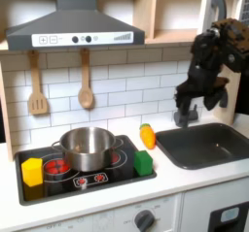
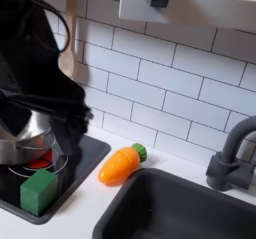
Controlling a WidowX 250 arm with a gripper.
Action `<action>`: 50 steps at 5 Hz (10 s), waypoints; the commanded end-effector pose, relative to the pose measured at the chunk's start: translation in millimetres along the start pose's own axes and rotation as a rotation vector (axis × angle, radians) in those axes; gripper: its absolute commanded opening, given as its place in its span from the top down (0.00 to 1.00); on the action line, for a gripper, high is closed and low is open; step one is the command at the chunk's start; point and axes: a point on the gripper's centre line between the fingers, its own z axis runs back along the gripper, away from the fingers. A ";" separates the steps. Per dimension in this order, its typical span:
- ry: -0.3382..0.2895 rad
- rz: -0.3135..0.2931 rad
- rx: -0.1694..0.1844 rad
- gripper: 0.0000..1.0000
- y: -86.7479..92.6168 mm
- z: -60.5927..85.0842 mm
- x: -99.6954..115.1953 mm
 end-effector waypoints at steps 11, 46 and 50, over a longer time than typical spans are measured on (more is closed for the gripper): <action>0.013 -0.210 -0.141 0.00 -109.3 -17.9 59.5; 0.323 0.078 0.201 0.00 91.4 -127.1 -12.8; 0.393 0.064 0.179 0.00 93.8 -155.7 -20.0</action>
